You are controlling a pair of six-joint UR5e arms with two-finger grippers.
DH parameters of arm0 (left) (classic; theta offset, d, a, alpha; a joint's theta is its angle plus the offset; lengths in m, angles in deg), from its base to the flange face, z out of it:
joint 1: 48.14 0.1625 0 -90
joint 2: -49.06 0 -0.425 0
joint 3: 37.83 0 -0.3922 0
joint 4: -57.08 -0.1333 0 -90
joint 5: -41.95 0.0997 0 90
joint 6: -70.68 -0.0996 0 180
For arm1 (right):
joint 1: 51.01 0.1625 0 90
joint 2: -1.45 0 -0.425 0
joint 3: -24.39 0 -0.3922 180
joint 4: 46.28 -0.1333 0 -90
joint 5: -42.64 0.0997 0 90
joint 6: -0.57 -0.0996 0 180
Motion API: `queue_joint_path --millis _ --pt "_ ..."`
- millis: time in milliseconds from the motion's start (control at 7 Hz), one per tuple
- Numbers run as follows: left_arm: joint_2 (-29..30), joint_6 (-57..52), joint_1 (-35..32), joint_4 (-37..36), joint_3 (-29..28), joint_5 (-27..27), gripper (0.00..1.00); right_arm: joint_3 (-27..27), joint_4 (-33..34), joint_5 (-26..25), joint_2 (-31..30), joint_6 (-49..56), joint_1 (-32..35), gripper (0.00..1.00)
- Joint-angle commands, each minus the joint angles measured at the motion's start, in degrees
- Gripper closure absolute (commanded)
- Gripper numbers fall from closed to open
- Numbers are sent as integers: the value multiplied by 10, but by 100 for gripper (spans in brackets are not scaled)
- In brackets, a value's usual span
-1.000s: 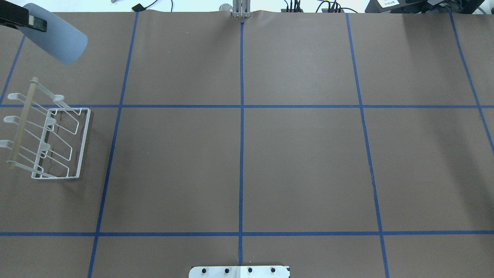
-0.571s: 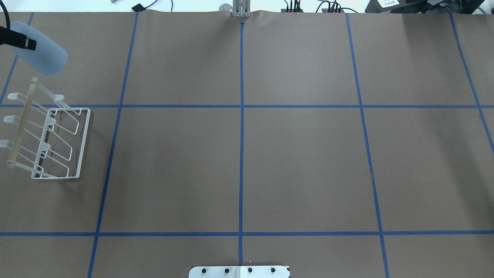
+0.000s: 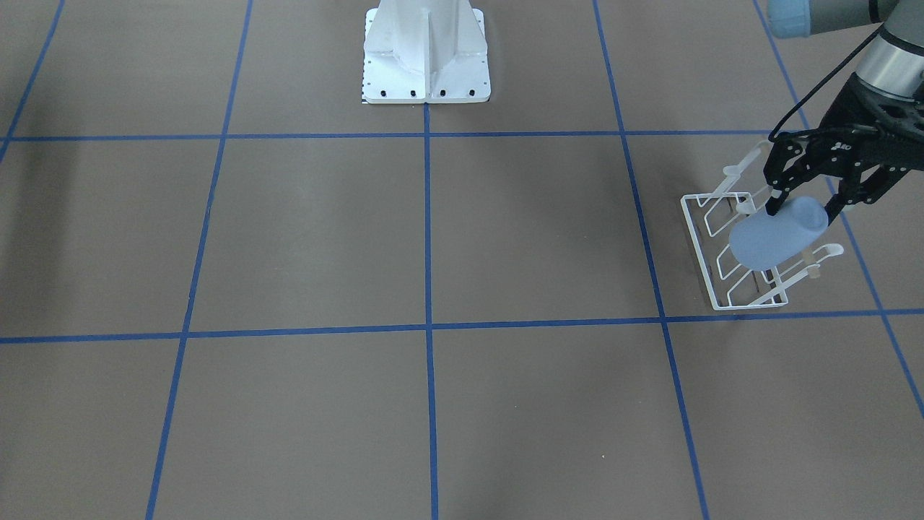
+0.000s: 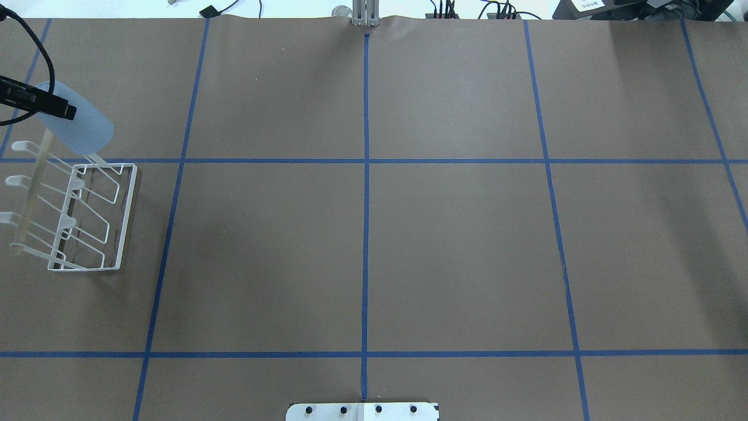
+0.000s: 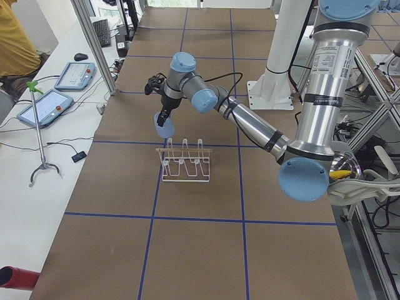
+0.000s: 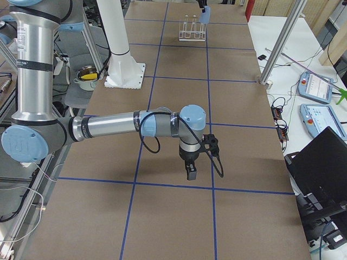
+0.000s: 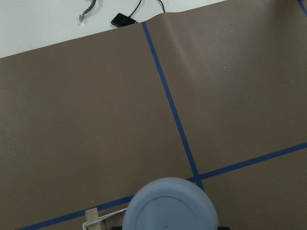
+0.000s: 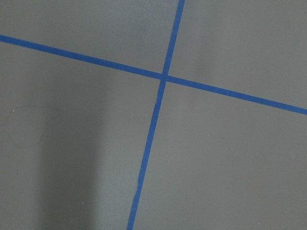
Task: Hang cup on cup holder
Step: 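Carry the cup with the left gripper over the wire rack's hooks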
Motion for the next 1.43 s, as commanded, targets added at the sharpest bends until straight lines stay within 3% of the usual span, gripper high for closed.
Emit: queue_joint_path --millis 0,1286 --pt "-2 0 7 -5 -2 6 100 0 0 1 -1 -3 0 0" --pt "-29 4 53 -5 -14 46 100 0 0 2 -1 -7 0 0"
